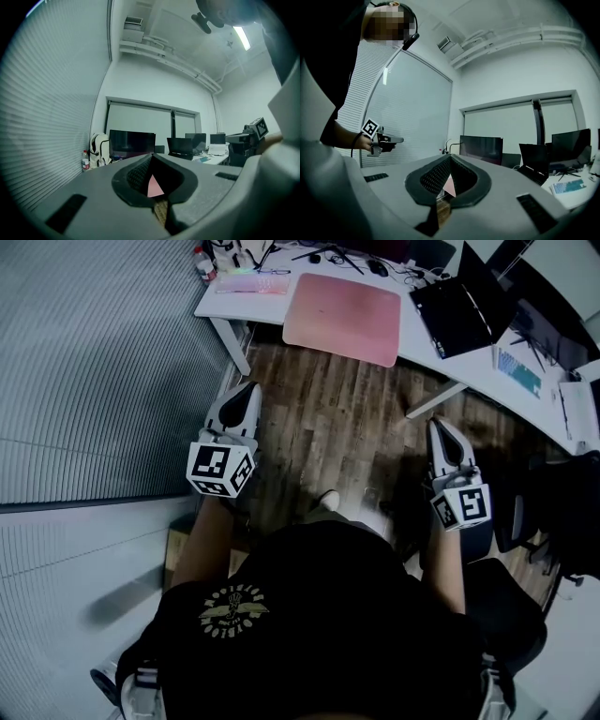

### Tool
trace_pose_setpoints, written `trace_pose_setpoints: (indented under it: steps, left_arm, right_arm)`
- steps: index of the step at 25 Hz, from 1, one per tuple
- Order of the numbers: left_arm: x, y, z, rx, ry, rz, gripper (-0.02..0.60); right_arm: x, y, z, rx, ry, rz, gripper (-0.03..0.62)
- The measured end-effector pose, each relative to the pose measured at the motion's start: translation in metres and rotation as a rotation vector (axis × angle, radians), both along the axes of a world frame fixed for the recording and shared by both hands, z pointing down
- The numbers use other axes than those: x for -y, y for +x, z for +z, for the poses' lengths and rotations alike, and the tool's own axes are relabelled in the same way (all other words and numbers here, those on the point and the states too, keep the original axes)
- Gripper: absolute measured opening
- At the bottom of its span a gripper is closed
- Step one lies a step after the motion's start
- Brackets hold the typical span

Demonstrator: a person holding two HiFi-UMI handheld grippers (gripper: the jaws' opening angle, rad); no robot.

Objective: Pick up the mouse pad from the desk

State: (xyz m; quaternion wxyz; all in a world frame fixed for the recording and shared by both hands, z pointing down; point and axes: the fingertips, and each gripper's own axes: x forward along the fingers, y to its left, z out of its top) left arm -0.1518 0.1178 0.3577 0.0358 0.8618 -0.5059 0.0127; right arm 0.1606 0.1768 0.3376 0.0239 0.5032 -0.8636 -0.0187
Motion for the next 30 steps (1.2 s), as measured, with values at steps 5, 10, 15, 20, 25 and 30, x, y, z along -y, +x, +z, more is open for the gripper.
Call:
trace_pose_setpoints:
  steps: [5, 10, 15, 20, 25, 30]
  left_arm:
    - [0.015, 0.015, -0.003, 0.015, 0.008, -0.022, 0.008]
    - [0.030, 0.028, -0.013, -0.015, 0.012, -0.056, 0.008]
    - [0.042, 0.034, -0.025, -0.006, 0.022, -0.091, 0.008]
    - [0.043, 0.032, -0.021, 0.008, 0.002, -0.118, 0.008]
    - [0.048, 0.036, -0.017, 0.017, -0.004, -0.099, 0.008]
    - [0.065, 0.041, -0.005, 0.009, -0.023, -0.079, 0.008]
  right_arm:
    - [0.025, 0.020, 0.003, 0.012, 0.007, -0.020, 0.002]
    - [0.047, 0.043, 0.002, 0.036, 0.019, -0.053, 0.002]
    - [0.067, 0.063, 0.003, 0.057, 0.025, -0.066, 0.002]
    - [0.067, 0.066, 0.018, 0.095, 0.003, -0.094, 0.002]
    - [0.071, 0.073, 0.025, 0.129, -0.019, -0.078, 0.002]
    - [0.082, 0.085, 0.029, 0.139, -0.022, -0.041, 0.002]
